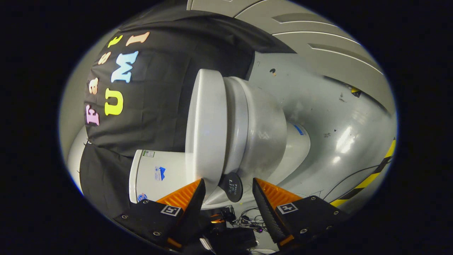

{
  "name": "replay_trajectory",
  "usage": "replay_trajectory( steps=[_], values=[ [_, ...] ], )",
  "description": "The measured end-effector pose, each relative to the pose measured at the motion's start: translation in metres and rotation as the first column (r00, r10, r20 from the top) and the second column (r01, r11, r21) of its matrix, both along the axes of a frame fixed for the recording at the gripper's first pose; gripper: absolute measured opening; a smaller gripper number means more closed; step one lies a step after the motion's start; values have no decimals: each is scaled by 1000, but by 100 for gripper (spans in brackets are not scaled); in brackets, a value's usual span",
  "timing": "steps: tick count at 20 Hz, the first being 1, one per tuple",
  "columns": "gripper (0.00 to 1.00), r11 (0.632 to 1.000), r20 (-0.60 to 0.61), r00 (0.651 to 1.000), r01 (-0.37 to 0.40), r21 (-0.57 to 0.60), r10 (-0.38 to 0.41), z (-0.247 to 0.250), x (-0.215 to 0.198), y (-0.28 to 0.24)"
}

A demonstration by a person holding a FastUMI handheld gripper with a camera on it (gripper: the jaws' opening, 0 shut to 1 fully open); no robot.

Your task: Open the toilet lid.

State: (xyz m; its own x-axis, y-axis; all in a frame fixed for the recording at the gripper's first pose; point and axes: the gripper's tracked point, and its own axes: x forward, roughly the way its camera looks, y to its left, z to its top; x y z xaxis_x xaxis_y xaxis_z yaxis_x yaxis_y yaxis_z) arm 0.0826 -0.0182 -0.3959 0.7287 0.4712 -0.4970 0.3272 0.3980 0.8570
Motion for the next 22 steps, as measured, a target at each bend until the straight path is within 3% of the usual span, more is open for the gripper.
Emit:
replay_trajectory(
  steps=[3, 5, 6, 7, 8, 12, 14, 16, 22],
  values=[
    [77, 999, 11, 1000, -6, 48, 5, 2, 3, 6],
    [64, 999, -6, 1000, 13, 34, -13, -7, 4, 4],
    [47, 1000, -9, 1000, 20, 20, -20, -10, 5, 1],
    [39, 999, -7, 999, 32, 14, -32, -10, 6, -1],
    [22, 999, -13, 999, 37, 18, -36, -9, 5, -5],
    [12, 999, -1, 999, 45, 13, -45, -5, 6, -4],
    [11, 998, 5, 999, 52, 40, -52, -1, 8, -5],
    [4, 997, 5, 998, 63, 54, -64, 3, 10, -5],
    [0, 995, 30, 999, 17, -94, -14, 18, 9, -2]
  ],
)
